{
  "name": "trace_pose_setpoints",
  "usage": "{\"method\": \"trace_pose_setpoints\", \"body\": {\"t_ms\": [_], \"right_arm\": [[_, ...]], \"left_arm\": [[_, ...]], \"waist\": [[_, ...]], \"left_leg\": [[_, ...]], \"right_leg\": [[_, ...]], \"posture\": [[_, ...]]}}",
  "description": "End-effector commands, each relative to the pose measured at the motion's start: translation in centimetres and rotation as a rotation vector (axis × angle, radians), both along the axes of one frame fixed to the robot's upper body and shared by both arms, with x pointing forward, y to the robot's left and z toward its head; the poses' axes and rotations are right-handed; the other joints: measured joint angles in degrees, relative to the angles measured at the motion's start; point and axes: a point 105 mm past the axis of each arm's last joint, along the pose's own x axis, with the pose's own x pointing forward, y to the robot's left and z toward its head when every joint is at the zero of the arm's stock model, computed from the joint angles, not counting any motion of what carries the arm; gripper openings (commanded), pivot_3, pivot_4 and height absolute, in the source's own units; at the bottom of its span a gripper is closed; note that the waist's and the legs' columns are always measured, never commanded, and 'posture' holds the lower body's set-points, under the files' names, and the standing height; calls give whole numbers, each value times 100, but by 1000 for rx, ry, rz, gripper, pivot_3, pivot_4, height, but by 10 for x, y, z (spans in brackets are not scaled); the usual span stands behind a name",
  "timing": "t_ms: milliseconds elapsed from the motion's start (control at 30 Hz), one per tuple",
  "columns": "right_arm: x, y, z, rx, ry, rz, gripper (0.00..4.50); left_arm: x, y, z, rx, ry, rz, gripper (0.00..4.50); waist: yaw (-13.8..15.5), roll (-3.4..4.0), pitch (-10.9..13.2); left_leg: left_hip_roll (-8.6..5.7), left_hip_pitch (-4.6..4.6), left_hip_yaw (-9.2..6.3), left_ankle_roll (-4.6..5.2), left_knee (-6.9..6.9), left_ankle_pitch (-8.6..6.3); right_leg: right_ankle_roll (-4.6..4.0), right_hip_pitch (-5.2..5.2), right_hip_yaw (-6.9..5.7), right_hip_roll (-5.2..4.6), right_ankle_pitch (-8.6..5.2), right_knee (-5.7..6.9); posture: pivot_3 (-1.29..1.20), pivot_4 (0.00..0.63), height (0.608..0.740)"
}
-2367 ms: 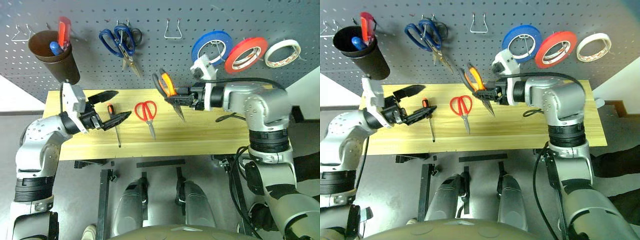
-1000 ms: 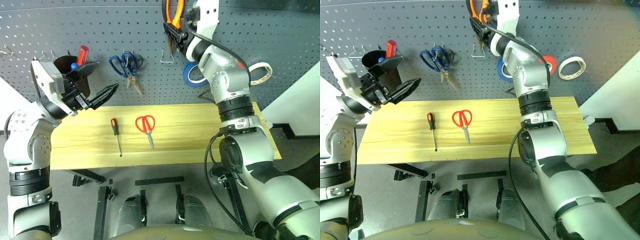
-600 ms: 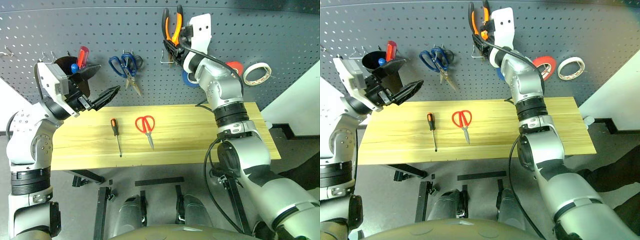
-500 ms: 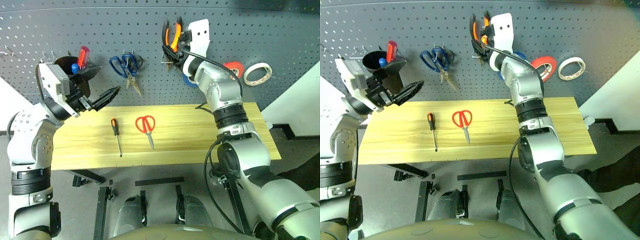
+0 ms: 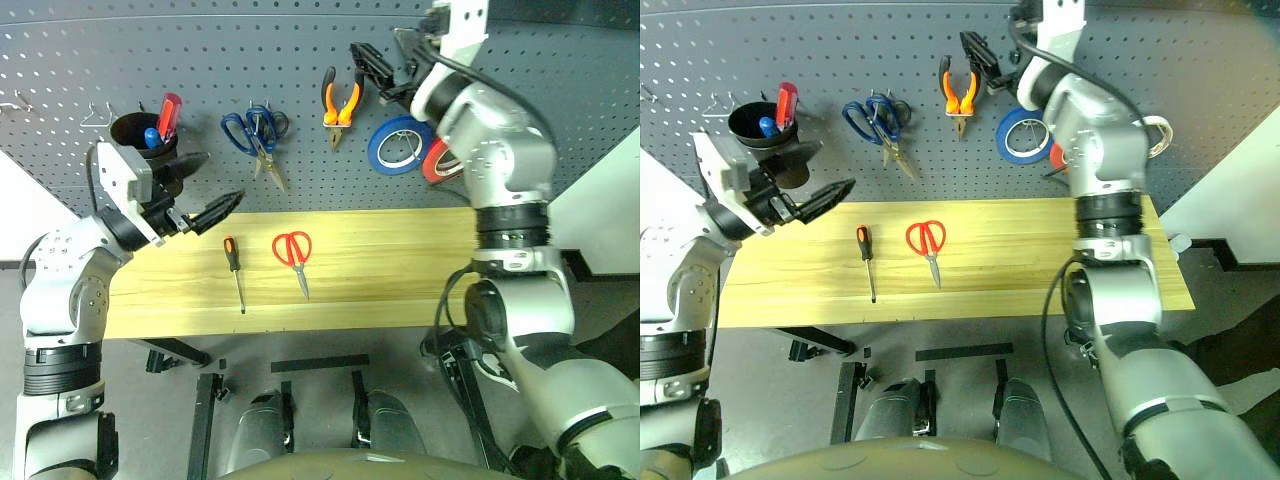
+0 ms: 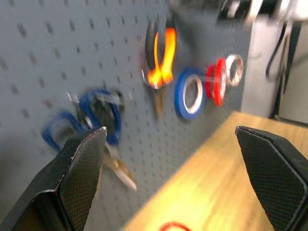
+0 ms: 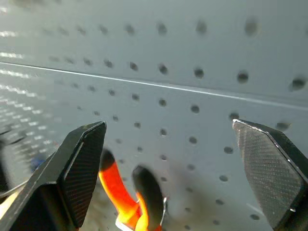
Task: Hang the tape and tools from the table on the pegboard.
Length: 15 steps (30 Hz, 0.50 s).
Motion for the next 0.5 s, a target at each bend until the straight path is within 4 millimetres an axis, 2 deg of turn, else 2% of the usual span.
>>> {"method": "trace_pose_setpoints", "body": {"t_ms": [33, 233, 367, 433, 500], "right_arm": [[-28, 5, -17, -88, 72, 189, 4432], [-74, 2, -63, -251, 163, 476, 4432], [-81, -2, -94, -262, 221, 558, 4432], [-82, -5, -116, -329, 283, 582, 4432], [-82, -11, -129, -362, 324, 617, 4432]], "left_arm": [[-2, -8, -3, 20, 34, 25, 4500], [10, -25, -33, 33, 185, 165, 4500], [17, -40, -54, -9, 312, 251, 4500], [17, -51, -72, 43, 380, 266, 4500], [19, -64, -94, 100, 435, 290, 4500]], "waist": [[4, 0, 0], [9, 3, -1], [12, 2, -1], [3, 3, 0], [8, 4, 1]], "left_leg": [[0, 2, 0, 0, 0, 0], [0, 9, -1, 1, 2, -1], [-1, 31, -3, 4, 1, -2], [-1, 41, -2, 4, 2, -2], [0, 55, -2, 4, 1, -2]], "right_leg": [[0, 3, 0, 0, 0, -1], [0, 9, 3, 0, 0, 0], [0, 34, 3, -1, 0, -5], [0, 44, 5, -1, 0, -5], [-1, 55, 6, 0, 0, -5]], "posture": [[97, 124, 732], [97, 148, 732], [85, 168, 732], [82, 178, 732], [83, 189, 732]]}}
